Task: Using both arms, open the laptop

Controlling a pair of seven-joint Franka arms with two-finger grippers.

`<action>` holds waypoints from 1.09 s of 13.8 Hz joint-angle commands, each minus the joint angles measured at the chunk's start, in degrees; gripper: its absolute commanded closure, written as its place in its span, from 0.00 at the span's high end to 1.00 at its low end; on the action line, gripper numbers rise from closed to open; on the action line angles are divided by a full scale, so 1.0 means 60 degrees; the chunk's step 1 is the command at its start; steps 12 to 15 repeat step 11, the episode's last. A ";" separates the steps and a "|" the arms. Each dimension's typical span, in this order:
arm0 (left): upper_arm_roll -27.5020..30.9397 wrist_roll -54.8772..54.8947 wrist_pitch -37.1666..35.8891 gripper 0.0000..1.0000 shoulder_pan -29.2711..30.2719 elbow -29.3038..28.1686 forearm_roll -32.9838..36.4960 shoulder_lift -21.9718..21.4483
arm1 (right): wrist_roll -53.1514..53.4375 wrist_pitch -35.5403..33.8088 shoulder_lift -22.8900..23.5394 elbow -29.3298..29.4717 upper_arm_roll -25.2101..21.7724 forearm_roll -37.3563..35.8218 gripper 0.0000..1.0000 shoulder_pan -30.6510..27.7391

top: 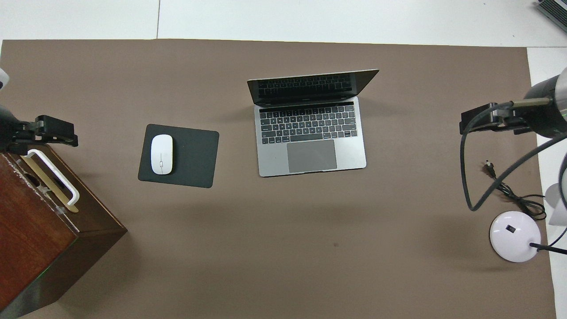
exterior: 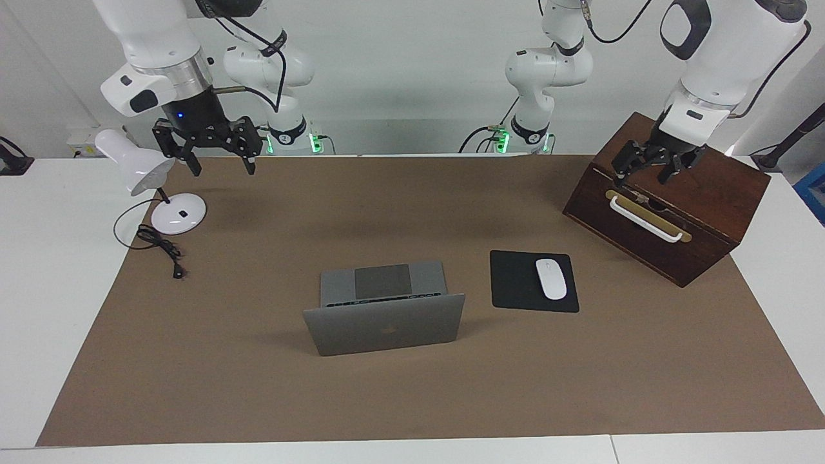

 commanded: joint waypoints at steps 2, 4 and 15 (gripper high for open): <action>-0.0001 0.0327 -0.0158 1.00 0.0087 0.0093 0.0056 -0.0050 | -0.0043 -0.0137 -0.0437 -0.0401 0.0086 0.0273 1.00 -0.0201; -0.0001 0.0313 -0.0158 1.00 0.0102 0.0079 0.0056 -0.0064 | -0.0043 -0.0137 -0.0598 -0.0533 0.0086 0.0273 1.00 -0.0274; -0.0001 0.0327 -0.0173 1.00 0.0102 0.0079 0.0071 -0.0050 | -0.0335 -0.0108 -0.1183 -0.1147 0.0086 0.0273 1.00 -0.0845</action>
